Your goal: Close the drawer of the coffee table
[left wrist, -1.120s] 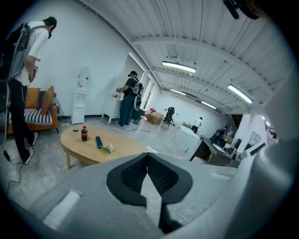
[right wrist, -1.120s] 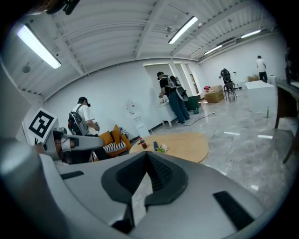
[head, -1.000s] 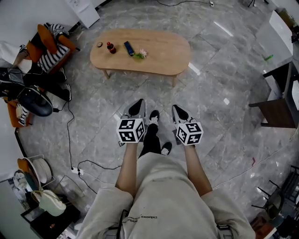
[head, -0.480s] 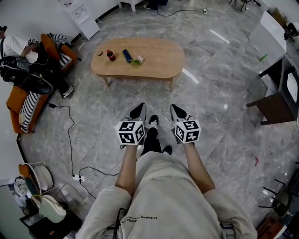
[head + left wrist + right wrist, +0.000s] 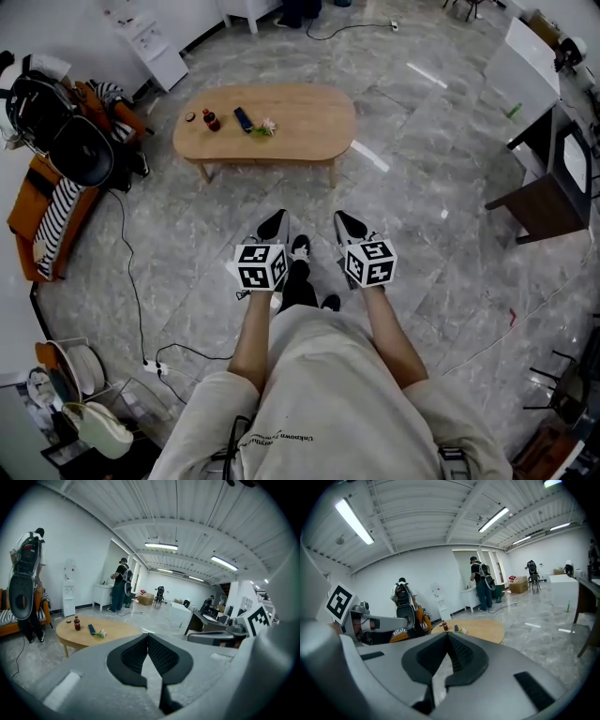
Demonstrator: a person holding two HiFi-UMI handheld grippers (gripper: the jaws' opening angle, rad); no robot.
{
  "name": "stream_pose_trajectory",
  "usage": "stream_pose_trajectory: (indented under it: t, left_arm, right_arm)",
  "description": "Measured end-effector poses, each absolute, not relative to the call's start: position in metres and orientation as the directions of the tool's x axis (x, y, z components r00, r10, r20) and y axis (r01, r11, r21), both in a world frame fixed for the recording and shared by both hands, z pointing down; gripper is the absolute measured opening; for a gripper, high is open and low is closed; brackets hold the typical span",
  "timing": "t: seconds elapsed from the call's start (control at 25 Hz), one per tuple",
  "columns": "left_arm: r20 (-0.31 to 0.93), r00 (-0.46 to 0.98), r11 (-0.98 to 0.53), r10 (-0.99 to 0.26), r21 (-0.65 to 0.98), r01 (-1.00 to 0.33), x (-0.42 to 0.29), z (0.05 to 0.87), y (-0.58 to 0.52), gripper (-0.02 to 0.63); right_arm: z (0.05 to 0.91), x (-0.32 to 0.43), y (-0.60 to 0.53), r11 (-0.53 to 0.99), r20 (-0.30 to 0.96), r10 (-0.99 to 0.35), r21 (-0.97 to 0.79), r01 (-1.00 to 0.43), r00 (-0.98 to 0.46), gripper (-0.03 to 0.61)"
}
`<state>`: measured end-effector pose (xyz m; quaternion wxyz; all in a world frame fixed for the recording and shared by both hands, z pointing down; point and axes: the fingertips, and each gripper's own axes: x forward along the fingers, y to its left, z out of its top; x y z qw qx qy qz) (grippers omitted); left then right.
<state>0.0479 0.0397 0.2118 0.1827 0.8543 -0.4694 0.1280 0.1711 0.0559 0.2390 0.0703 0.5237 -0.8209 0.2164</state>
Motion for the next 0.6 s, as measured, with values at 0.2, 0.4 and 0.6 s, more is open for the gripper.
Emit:
stream_pose_trajectory:
  t: [0.2, 0.4, 0.6]
  left_arm:
    - [0.384, 0.549, -0.517, -0.742, 0.193, -0.834, 0.058, 0.208, 0.042, 0.009]
    - [0.386, 0.535, -0.508, -0.752, 0.178, -0.843, 0.056, 0.206, 0.044, 0.009]
    - [0.388, 0.527, -0.504, -0.756, 0.17, -0.847, 0.052, 0.206, 0.044, 0.009]
  right_arm:
    - [0.24, 0.184, 0.057, 0.327, 0.366, -0.836, -0.269, -0.906, -0.41, 0.015]
    - [0.247, 0.183, 0.057, 0.327, 0.366, -0.832, -0.283, -0.902, -0.416, 0.015]
    - [0.242, 0.173, 0.057, 0.352, 0.358, -0.826, -0.274, -0.895, -0.435, 0.016]
